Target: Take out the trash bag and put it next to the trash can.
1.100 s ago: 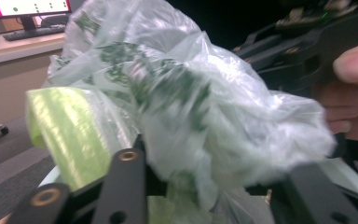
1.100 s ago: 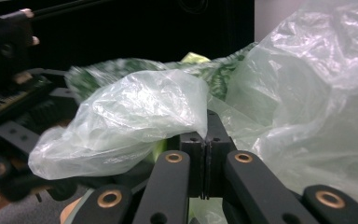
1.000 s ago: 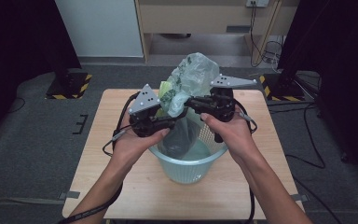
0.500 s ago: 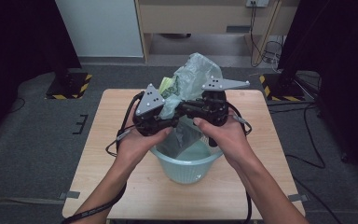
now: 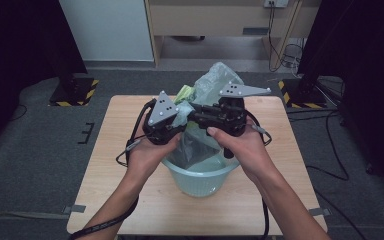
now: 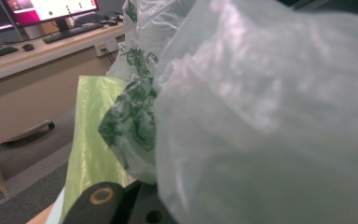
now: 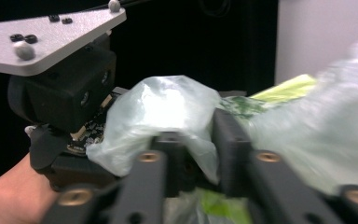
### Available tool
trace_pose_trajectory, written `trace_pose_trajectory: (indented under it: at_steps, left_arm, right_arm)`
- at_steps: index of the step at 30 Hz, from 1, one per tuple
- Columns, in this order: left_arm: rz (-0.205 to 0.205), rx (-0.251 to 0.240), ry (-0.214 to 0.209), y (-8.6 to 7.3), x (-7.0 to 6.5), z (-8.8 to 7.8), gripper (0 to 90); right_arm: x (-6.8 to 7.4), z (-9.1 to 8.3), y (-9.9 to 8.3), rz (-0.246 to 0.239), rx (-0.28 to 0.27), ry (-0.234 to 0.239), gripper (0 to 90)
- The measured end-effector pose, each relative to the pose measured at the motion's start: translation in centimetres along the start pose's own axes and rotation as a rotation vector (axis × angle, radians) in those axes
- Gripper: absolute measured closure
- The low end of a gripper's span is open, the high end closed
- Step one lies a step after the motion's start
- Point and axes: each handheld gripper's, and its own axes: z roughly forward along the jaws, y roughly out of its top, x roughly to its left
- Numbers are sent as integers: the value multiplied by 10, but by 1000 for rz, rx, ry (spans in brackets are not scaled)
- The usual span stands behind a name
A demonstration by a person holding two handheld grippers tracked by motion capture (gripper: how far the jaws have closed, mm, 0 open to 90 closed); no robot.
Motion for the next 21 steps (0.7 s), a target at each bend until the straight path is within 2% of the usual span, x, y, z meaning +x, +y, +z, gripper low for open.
trace_pose_trajectory:
  at_steps: [3, 7, 11, 17, 21]
  left_arm:
    - [-5, -9, 18, 0, 3, -2, 858]
    - [0, -8, 37, 1, 6, -3, 859]
    - [-8, -23, 46, 2, 9, -4, 860]
    - [-2, -32, 49, 1, 8, -8, 861]
    - [-22, -48, 35, 0, 13, -12, 862]
  right_arm:
    - [-2, -7, 2, -7, -4, -39, 552]
    - [-8, -15, 2, 2, 6, -85, 452]
    - [-11, -25, 3, 11, -33, -133, 348]
    - [-20, -31, 2, 0, -47, -200, 318]
    - [-31, -34, 1, 4, -59, -254, 316]
